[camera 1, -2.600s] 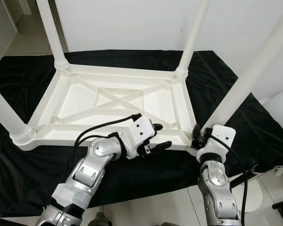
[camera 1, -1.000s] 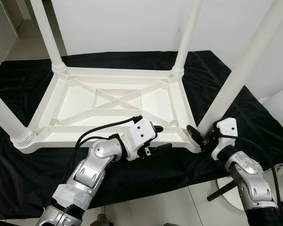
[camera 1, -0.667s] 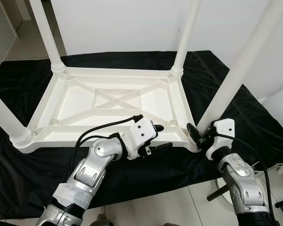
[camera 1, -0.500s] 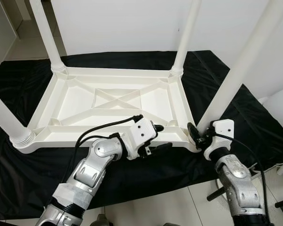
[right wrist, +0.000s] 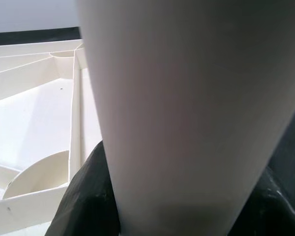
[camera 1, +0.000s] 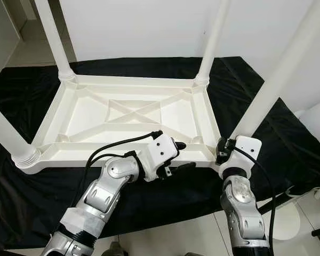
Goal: Building children table
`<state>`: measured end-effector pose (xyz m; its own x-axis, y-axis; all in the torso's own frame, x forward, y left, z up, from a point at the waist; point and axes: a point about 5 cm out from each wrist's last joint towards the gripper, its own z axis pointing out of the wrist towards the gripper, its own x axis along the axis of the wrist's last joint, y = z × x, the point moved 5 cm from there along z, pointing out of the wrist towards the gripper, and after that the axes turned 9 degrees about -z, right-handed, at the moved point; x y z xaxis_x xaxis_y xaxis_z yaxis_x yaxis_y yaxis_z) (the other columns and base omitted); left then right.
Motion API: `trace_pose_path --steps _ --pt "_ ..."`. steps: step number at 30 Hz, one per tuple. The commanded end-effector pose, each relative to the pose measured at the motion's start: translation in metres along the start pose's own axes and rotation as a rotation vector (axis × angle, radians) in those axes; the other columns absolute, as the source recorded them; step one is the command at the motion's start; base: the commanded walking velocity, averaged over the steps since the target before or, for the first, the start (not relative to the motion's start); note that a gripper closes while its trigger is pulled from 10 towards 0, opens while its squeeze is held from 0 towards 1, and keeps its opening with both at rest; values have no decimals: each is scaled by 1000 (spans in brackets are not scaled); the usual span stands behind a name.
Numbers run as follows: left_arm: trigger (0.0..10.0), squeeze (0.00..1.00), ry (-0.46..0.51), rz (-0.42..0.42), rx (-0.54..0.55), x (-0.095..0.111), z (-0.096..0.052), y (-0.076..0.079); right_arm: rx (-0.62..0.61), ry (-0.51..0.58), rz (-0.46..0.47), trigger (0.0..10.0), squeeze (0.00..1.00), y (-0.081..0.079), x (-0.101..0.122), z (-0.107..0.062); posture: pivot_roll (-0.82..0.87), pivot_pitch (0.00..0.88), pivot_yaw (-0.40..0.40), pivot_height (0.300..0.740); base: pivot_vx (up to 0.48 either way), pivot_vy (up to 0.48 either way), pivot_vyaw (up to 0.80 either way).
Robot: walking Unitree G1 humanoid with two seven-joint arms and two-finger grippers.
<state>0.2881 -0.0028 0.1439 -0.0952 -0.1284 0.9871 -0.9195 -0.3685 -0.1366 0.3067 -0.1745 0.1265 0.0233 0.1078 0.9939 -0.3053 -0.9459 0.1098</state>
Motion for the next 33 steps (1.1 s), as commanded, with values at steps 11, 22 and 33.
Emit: trace_pose_path --steps 11,22,33 --pt "10000 0 -6 11 22 -2 1 -1 48 23 61 10000 1000 0 4 -5 14 0 -32 740 0 0 0" --pt "10000 0 -14 8 23 -4 -1 0 338 44 -76 10000 0 9 -4 -13 6 0 -28 740 0 0 0" --pt "10000 0 -46 1 -25 -11 -7 8 542 83 -197 10000 0 11 -4 0 14 0 -17 740 0 0 0"
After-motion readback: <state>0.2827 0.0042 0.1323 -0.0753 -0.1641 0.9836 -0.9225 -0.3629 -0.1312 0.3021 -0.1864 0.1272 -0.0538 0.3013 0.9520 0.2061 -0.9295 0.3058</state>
